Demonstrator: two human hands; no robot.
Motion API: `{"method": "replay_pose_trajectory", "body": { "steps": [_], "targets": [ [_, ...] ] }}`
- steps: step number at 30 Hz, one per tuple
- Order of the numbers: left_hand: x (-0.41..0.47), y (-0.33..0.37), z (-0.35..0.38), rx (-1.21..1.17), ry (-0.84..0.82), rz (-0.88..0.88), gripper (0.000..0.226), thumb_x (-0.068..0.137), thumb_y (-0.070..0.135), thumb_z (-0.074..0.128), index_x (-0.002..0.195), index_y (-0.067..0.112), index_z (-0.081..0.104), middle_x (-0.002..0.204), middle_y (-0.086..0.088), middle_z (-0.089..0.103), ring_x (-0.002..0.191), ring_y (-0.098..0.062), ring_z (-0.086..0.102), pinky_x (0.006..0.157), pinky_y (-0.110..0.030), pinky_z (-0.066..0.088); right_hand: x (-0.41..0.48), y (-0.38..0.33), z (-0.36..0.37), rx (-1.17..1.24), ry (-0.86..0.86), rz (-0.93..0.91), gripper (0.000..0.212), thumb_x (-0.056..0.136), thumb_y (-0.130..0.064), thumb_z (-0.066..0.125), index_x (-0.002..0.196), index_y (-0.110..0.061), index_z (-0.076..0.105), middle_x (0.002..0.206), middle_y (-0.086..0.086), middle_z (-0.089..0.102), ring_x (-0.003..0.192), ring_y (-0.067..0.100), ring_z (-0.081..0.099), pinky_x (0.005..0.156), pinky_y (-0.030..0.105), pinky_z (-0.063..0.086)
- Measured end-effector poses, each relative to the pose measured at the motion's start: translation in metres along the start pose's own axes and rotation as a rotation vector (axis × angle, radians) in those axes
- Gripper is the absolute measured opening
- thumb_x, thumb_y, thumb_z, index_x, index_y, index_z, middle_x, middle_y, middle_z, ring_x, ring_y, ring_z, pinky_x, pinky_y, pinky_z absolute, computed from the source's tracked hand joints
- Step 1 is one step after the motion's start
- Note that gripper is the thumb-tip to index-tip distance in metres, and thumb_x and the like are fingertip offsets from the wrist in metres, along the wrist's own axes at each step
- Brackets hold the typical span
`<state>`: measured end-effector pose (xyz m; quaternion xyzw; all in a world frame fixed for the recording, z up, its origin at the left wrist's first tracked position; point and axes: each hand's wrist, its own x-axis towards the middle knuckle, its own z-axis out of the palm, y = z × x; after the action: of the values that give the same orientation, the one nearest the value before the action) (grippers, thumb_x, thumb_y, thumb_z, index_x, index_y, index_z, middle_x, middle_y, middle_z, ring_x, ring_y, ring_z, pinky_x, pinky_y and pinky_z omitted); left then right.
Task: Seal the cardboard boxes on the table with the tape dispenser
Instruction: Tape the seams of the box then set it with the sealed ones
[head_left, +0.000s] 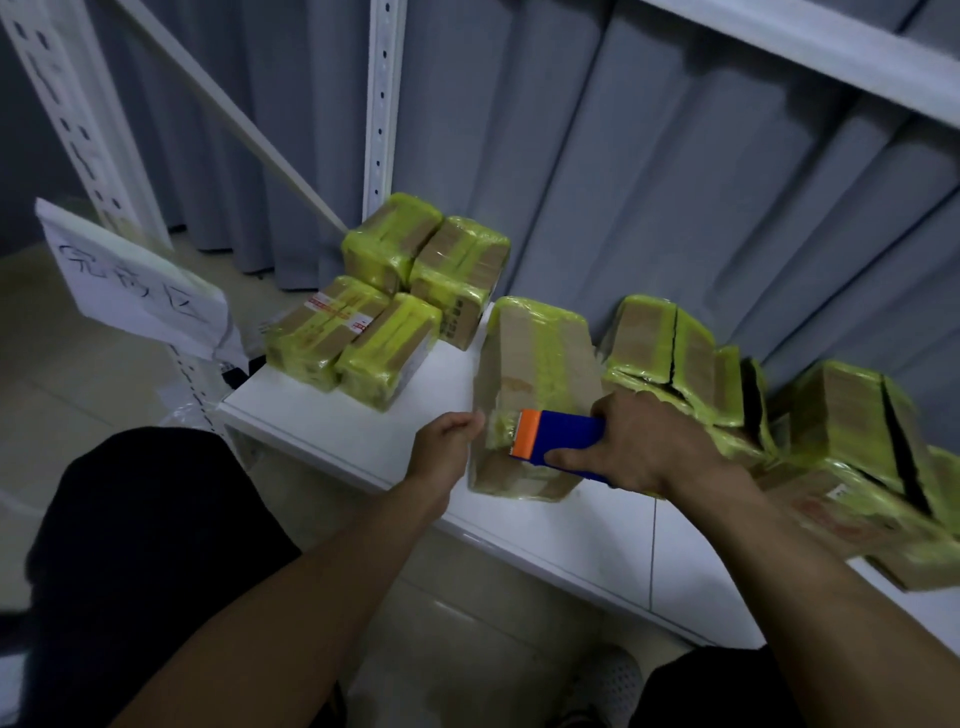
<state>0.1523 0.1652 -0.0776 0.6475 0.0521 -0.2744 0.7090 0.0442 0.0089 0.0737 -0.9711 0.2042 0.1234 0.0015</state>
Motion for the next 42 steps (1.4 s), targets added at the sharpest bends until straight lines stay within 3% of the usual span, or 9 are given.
{"method": "replay_pose_trajectory", "body": {
  "steps": [9, 12, 14, 18, 24, 27, 30, 37, 42],
  "targets": [
    [0.008, -0.008, 0.015, 0.224, 0.0, -0.006, 0.041, 0.093, 0.051, 0.06, 0.122, 0.022, 0.055, 0.114, 0.006, 0.056, 0.101, -0.017, 0.057, 0.082, -0.028, 0.045, 0.009, 0.0, -0.003, 0.04, -0.048, 0.019, 0.07, 0.069, -0.084, 0.067, 0.107, -0.024, 0.064, 0.074, -0.008, 0.065, 0.072, 0.013, 0.067, 0.071, 0.034, 0.061],
    [0.006, -0.017, 0.011, 0.245, 0.116, 0.276, 0.027, 0.091, 0.041, 0.068, 0.112, 0.026, 0.063, 0.108, 0.007, 0.065, 0.096, -0.013, 0.062, 0.077, -0.023, 0.051, 0.011, 0.001, -0.001, 0.045, -0.055, 0.015, 0.071, 0.069, -0.086, 0.066, 0.106, -0.025, 0.062, 0.075, -0.009, 0.064, 0.074, 0.013, 0.067, 0.073, 0.034, 0.061],
    [-0.001, -0.02, 0.013, 0.205, 0.058, 0.448, 0.019, 0.096, 0.026, 0.064, 0.114, 0.025, 0.069, 0.106, 0.014, 0.068, 0.1, -0.005, 0.064, 0.077, -0.012, 0.051, 0.012, 0.002, 0.0, 0.047, -0.054, 0.018, 0.072, 0.068, -0.086, 0.066, 0.105, -0.024, 0.063, 0.075, -0.009, 0.065, 0.075, 0.012, 0.066, 0.073, 0.034, 0.061],
    [-0.009, -0.034, 0.016, 0.247, -0.103, 0.468, 0.034, 0.103, 0.024, 0.051, 0.136, 0.019, 0.06, 0.116, 0.022, 0.063, 0.106, 0.015, 0.057, 0.084, -0.004, 0.044, 0.015, 0.007, 0.002, 0.071, -0.054, 0.021, 0.08, 0.063, -0.089, 0.065, 0.111, -0.025, 0.067, 0.086, -0.007, 0.07, 0.078, 0.013, 0.067, 0.075, 0.037, 0.063],
    [0.012, -0.027, -0.008, 0.474, -0.288, 0.713, 0.041, 0.104, 0.03, 0.048, 0.145, 0.026, 0.048, 0.126, 0.01, 0.062, 0.116, -0.001, 0.058, 0.093, -0.019, 0.051, 0.012, 0.009, 0.003, 0.067, -0.055, 0.02, 0.077, 0.067, -0.087, 0.065, 0.112, -0.025, 0.066, 0.087, -0.007, 0.069, 0.08, 0.013, 0.067, 0.076, 0.037, 0.063],
    [0.023, -0.014, -0.017, 0.594, -0.407, 0.79, 0.04, 0.099, 0.043, 0.055, 0.139, 0.034, 0.055, 0.111, 0.004, 0.058, 0.106, -0.009, 0.061, 0.086, -0.032, 0.057, 0.009, 0.01, 0.004, 0.068, -0.05, 0.015, 0.072, 0.069, -0.086, 0.065, 0.108, -0.025, 0.067, 0.077, -0.008, 0.067, 0.075, 0.012, 0.067, 0.073, 0.035, 0.062],
    [0.03, 0.002, -0.021, 0.642, -0.504, 0.797, 0.039, 0.094, 0.028, 0.066, 0.133, 0.031, 0.062, 0.116, 0.003, 0.054, 0.108, -0.011, 0.06, 0.085, -0.029, 0.058, 0.004, 0.011, 0.005, 0.068, -0.041, -0.001, 0.071, 0.071, -0.085, 0.065, 0.111, -0.026, 0.065, 0.076, -0.01, 0.065, 0.075, 0.011, 0.067, 0.068, 0.03, 0.059],
    [0.028, 0.015, -0.018, 0.881, -0.399, 1.083, 0.037, 0.082, 0.039, 0.075, 0.116, 0.026, 0.07, 0.144, 0.015, 0.049, 0.119, -0.004, 0.057, 0.08, -0.026, 0.058, -0.006, 0.016, 0.009, 0.092, -0.02, -0.019, 0.076, 0.072, -0.084, 0.065, 0.121, -0.026, 0.061, 0.097, -0.009, 0.065, 0.083, 0.011, 0.062, 0.065, 0.024, 0.051],
    [0.029, 0.012, -0.015, 0.872, -0.36, 1.126, 0.037, 0.081, 0.038, 0.078, 0.114, 0.023, 0.072, 0.132, 0.011, 0.063, 0.124, -0.004, 0.057, 0.096, -0.034, 0.055, -0.01, 0.02, 0.012, 0.111, -0.011, -0.042, 0.076, 0.073, -0.083, 0.064, 0.124, -0.026, 0.061, 0.102, -0.008, 0.07, 0.084, 0.009, 0.063, 0.069, 0.023, 0.052]
  ]
}}
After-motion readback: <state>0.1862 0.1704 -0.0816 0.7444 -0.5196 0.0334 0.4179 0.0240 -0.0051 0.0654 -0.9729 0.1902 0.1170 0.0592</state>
